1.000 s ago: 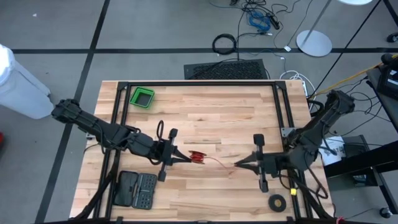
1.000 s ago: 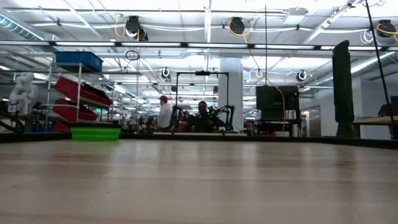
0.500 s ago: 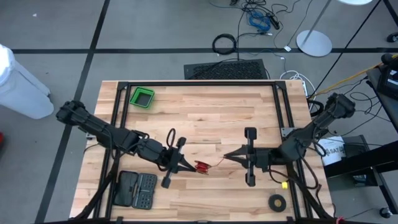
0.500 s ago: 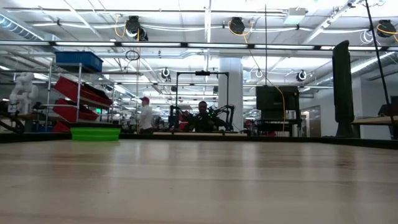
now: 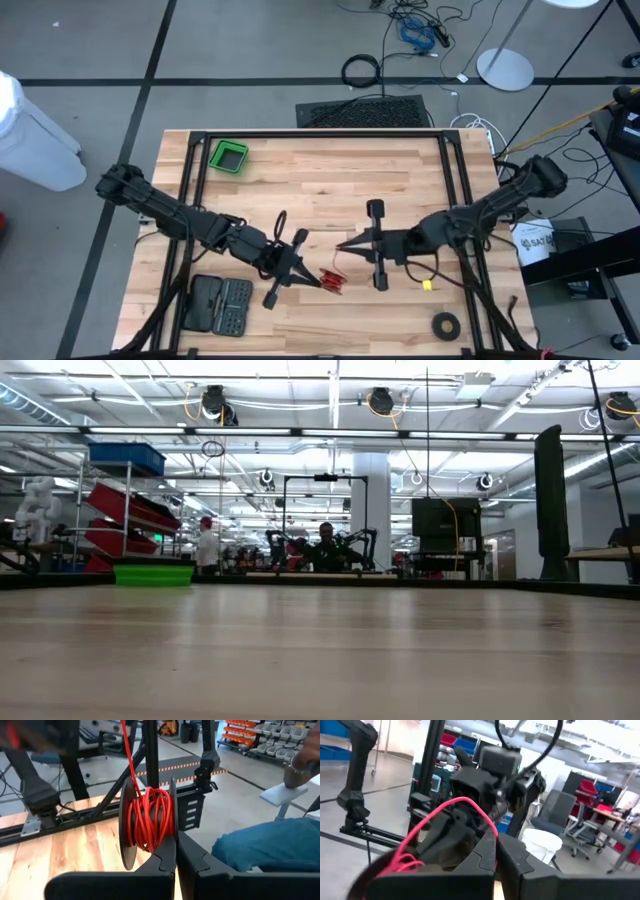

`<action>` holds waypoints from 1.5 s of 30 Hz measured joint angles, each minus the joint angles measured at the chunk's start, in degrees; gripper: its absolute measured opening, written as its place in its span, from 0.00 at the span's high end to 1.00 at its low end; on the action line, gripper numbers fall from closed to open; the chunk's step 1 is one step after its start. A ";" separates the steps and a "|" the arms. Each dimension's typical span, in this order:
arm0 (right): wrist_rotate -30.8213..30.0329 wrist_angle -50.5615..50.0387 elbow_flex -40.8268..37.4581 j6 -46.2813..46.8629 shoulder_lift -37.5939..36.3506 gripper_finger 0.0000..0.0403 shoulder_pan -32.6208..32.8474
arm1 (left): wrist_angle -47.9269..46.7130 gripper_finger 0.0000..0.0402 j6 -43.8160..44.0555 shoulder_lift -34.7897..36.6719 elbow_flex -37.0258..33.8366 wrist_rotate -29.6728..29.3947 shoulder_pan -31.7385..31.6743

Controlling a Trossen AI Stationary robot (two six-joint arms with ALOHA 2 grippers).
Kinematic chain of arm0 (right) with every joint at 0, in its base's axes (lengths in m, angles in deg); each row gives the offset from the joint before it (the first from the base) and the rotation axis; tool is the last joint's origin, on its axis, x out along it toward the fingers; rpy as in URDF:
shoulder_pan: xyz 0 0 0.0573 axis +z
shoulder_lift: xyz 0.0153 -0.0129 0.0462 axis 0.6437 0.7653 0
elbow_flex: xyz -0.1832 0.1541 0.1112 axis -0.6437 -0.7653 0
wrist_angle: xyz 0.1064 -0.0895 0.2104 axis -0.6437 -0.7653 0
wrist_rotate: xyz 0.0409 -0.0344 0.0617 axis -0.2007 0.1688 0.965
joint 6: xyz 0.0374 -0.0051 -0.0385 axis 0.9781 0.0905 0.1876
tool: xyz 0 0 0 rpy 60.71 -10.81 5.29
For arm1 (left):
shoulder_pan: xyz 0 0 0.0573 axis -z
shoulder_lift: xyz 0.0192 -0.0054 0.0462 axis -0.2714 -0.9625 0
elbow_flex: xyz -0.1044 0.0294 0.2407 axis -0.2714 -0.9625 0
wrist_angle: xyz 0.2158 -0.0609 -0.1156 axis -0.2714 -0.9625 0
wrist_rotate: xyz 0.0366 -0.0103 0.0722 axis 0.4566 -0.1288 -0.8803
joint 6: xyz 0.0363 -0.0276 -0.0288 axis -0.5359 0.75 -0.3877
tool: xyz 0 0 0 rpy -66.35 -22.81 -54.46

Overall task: Coil cords
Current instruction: Coil the red wire into the spool

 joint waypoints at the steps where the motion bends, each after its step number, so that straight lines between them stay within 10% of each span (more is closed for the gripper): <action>1: 0.73 -0.06 0.00 0.48 0.33 1.00 -0.54 | 0.14 1.00 0.00 0.00 0.00 0.03 0.00; 34: 9.45 -3.39 0.00 11.76 9.39 1.00 -5.55 | 13.77 1.00 -8.37 -0.69 -0.02 6.01 -0.07; 45: 9.83 -9.80 0.00 13.92 9.37 1.00 -4.73 | 10.67 1.00 -10.61 3.41 -0.02 -1.04 0.68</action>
